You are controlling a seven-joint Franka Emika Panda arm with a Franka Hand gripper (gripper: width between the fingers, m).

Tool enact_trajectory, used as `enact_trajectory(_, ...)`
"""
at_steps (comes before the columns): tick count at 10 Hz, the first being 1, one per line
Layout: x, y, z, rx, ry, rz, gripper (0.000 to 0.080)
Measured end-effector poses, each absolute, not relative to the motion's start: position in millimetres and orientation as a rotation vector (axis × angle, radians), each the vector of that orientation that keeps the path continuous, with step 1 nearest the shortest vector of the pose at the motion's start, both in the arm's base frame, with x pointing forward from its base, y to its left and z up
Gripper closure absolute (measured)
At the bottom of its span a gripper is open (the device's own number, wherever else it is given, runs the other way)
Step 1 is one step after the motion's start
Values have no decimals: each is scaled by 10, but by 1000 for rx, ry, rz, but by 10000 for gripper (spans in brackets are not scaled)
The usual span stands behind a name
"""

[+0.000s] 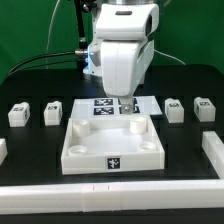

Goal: Assemble one leg

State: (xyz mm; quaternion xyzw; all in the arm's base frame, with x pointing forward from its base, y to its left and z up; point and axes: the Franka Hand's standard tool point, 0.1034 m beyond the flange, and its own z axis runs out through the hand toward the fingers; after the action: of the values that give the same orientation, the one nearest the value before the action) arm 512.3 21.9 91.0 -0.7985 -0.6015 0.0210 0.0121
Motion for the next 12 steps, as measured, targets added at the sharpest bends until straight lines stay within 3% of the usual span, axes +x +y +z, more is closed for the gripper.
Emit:
enact_trajectory(3, 5010, 112, 872, -2384, -1995, 72, 150)
enact_trajectory(7, 4428, -114, 583, -2106, -2233, 122, 150)
enact_trajectory(11, 4361, -145, 513, -2107, -2206, 145, 150)
enact_trajectory(12, 4293, -140, 412, -2091, -2193, 164, 150)
